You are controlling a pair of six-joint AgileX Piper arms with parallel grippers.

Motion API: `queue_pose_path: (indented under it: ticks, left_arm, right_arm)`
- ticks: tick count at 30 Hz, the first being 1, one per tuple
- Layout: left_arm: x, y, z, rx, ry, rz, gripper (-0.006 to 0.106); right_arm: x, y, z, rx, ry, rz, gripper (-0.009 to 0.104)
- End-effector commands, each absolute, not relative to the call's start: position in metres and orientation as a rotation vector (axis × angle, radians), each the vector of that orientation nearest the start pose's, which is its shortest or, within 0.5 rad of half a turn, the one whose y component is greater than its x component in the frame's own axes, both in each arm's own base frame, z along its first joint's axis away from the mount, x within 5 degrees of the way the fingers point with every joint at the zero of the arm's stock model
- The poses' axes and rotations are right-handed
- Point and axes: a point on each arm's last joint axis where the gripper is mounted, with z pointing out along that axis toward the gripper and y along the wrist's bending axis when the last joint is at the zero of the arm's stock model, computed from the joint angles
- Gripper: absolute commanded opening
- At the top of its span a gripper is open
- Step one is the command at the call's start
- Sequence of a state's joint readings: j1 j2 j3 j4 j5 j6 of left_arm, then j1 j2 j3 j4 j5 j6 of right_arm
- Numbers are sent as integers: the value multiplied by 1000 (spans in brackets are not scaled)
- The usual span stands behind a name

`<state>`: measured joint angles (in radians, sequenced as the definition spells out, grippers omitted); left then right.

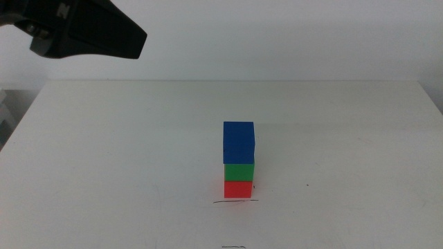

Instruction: Stack red cubes first, then green, then blue cubes in a specific spot.

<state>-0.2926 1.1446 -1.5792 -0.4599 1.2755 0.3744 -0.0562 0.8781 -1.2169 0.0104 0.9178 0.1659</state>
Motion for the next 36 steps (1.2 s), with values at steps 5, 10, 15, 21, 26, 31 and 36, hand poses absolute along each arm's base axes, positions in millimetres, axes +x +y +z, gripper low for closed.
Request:
queue_pose_path:
  ticks: [5, 10, 15, 21, 26, 31, 36]
  left_arm:
    - [177, -65, 507, 462, 1919, -289, 92]
    - [181, -33, 509, 209, 1653, -38, 92]
    - [178, -17, 489, 92, 1614, -43, 92]
    - [176, -13, 478, 78, 1638, -32, 92]
    - [177, -13, 477, 79, 1643, -35, 92]
    - [179, -13, 470, 82, 1664, -31, 92]
    - [172, -14, 452, 67, 1694, -69, 92]
  right_arm:
    - [147, -10, 459, 214, 1948, 58, 78]
    - [147, -10, 459, 212, 1948, 43, 78]
    - [147, -11, 459, 212, 1948, 42, 78]
    - [147, -11, 459, 212, 1948, 42, 78]
    - [147, -11, 459, 211, 1948, 37, 78]
    - [147, -11, 459, 211, 1948, 38, 78]
    - [143, -10, 450, 212, 1957, 39, 78]
